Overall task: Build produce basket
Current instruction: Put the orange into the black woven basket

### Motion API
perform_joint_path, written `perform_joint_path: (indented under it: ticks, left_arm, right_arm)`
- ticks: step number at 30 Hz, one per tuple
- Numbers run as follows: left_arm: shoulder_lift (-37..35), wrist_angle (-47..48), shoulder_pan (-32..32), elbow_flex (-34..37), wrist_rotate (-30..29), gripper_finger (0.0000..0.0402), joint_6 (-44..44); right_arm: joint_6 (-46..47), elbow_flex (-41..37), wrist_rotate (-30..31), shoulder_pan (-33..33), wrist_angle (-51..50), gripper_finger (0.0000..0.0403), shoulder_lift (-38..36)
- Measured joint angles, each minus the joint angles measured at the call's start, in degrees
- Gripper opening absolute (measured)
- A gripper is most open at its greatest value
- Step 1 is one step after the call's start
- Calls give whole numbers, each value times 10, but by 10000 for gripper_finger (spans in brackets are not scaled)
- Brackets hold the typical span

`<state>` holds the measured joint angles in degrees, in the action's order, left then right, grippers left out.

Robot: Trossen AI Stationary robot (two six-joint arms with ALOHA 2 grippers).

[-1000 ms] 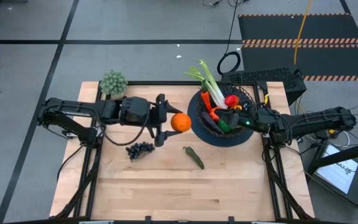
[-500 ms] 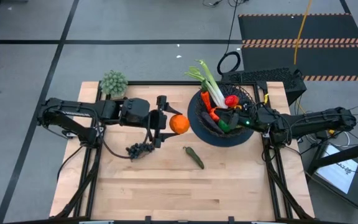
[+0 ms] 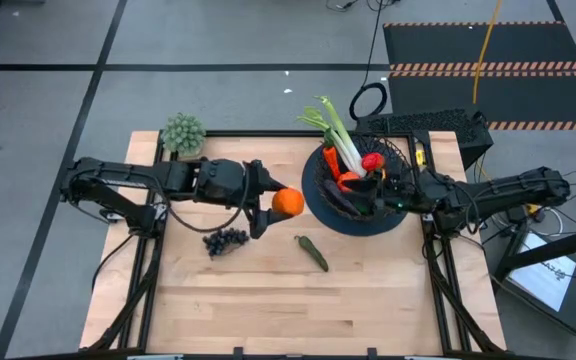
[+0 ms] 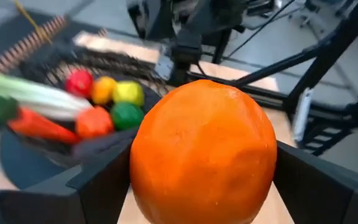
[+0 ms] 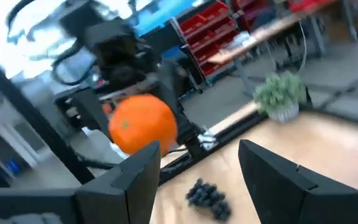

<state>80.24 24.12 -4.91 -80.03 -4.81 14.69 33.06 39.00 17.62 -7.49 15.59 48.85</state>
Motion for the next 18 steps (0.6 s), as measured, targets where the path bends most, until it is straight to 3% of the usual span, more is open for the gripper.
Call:
perform_joint_path:
  ticks: [5, 9, 18]
  left_arm:
    - [26, -6, 0, 0, 59, 349, 91]
    - [48, -11, 0, 0, 108, 349, 150]
    - [74, -20, 13, 0, 113, 349, 266]
  right_arm:
    - [-142, 75, -33, -4, -45, 212, 54]
    - [-180, 128, -91, 7, -76, 237, 108]
    - [-228, 180, -222, 15, -107, 326, 172]
